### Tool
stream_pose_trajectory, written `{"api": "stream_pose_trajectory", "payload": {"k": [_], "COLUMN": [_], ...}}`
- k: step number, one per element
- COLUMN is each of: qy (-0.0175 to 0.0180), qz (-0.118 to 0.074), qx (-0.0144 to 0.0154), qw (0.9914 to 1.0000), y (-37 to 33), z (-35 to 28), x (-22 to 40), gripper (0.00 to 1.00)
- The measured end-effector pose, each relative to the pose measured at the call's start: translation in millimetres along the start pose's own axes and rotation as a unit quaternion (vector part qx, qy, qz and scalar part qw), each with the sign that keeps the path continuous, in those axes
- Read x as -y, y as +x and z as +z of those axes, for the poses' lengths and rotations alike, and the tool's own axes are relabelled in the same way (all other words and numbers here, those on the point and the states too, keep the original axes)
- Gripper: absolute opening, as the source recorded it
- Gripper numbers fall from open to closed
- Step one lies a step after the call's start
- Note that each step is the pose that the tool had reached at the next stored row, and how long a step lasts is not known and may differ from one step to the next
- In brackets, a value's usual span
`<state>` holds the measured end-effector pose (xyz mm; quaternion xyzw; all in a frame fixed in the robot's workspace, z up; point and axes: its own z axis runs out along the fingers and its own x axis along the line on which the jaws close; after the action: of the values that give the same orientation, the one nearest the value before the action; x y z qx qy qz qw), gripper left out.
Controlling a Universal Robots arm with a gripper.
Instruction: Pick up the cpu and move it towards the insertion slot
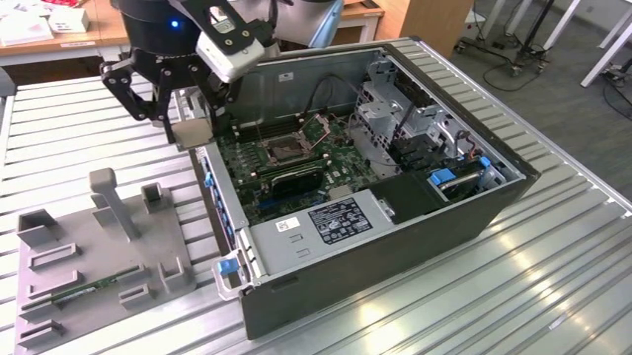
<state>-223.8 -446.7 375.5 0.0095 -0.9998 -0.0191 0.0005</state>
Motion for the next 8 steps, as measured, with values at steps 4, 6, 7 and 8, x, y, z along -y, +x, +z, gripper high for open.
{"api": "stream_pose_trajectory", "payload": {"k": [4,6,7,8], "qy": [0.0,0.0,0.0,0.0], "qz": [0.0,0.0,0.0,0.0], "qx": [0.0,0.0,0.0,0.0], "qw": [1.0,1.0,1.0,1.0], "y": [-10.0,-15.2,-17.9,-20.3], "z": [0.0,0.0,0.0,0.0], "x": [0.2,0.3,0.3,0.4], "gripper": [0.54,0.54,0.54,0.54]}}
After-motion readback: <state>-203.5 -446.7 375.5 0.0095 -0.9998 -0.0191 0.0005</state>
